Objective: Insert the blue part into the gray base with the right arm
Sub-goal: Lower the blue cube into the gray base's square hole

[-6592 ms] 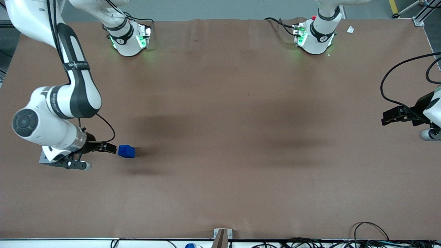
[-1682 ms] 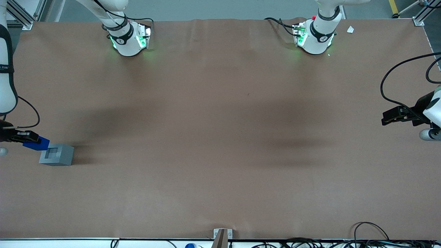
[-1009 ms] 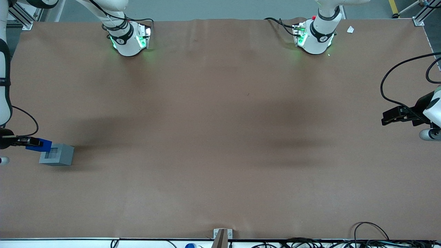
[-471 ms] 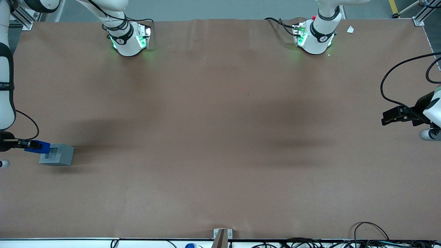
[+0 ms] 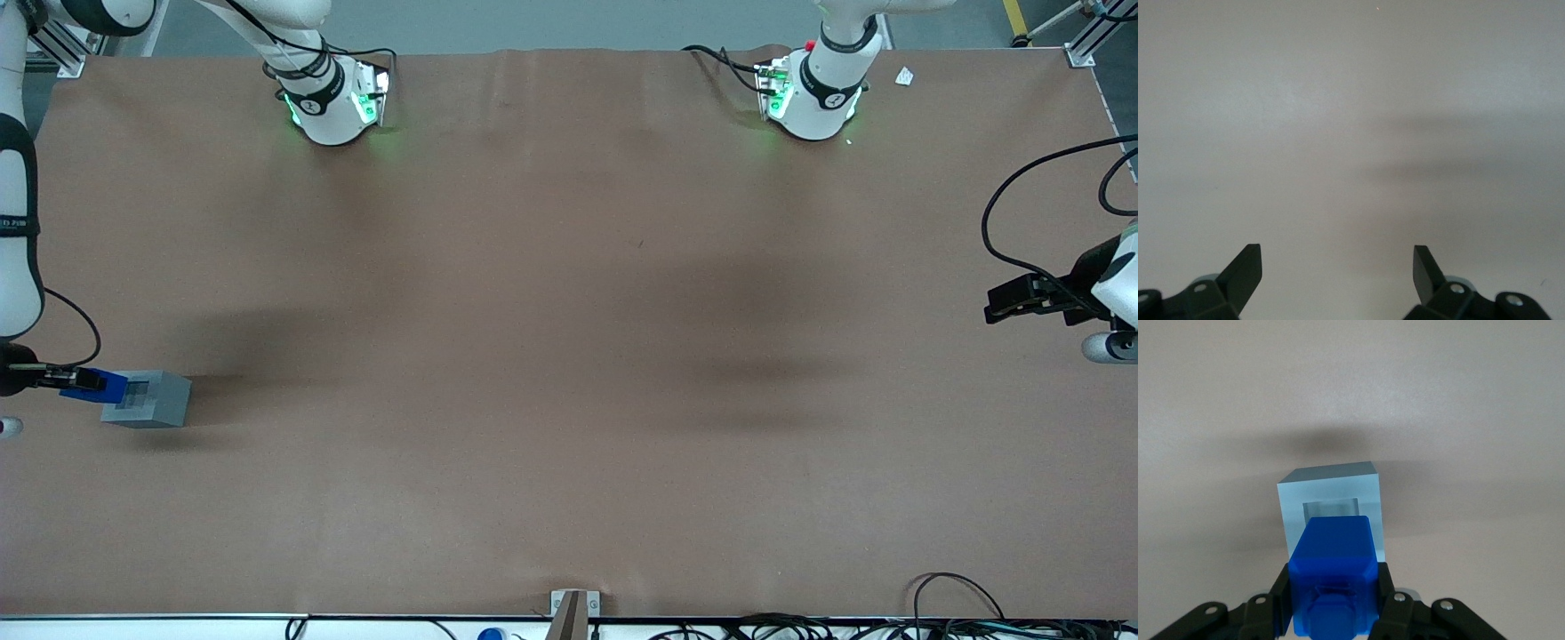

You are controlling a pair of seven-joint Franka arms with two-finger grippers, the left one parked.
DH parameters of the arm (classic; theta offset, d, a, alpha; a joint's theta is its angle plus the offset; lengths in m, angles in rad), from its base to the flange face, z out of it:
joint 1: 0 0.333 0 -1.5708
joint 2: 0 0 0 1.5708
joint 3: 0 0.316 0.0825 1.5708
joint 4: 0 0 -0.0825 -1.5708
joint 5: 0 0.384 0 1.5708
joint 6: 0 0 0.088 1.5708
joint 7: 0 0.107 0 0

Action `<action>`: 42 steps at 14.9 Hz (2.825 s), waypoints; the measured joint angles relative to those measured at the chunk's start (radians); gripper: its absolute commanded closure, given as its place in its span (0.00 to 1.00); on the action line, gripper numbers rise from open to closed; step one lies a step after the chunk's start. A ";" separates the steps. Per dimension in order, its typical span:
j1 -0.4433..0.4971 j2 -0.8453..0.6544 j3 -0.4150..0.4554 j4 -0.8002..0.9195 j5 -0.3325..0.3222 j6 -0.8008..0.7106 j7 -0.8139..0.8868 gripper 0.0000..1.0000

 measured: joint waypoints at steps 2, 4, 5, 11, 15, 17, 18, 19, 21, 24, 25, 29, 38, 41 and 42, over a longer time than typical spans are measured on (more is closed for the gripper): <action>0.000 0.012 0.002 0.000 0.000 0.001 -0.006 0.98; 0.000 0.022 0.003 0.000 0.000 0.003 -0.012 0.98; 0.000 0.024 0.003 0.000 0.000 0.004 -0.013 0.98; 0.000 0.028 0.005 0.000 0.000 0.004 -0.015 0.98; 0.000 0.031 0.005 0.000 0.000 0.004 -0.033 0.98; 0.000 0.031 0.005 0.000 0.000 0.004 -0.035 0.98; 0.000 0.032 0.005 0.000 0.000 0.004 -0.036 0.98; 0.000 0.032 0.006 0.000 0.000 0.004 -0.036 0.98; 0.000 0.033 0.006 0.000 0.000 0.006 -0.036 0.98; 0.000 0.035 0.007 0.000 0.000 0.009 -0.036 0.98; 0.000 0.036 0.007 0.000 0.000 0.010 -0.036 0.98; 0.000 0.039 0.007 0.000 0.000 0.016 -0.036 0.98; 0.000 0.049 0.007 0.000 0.000 0.019 -0.036 0.98; 0.000 0.049 0.007 0.000 0.000 0.020 -0.036 0.98; 0.000 0.049 0.007 0.000 0.000 0.020 -0.036 0.98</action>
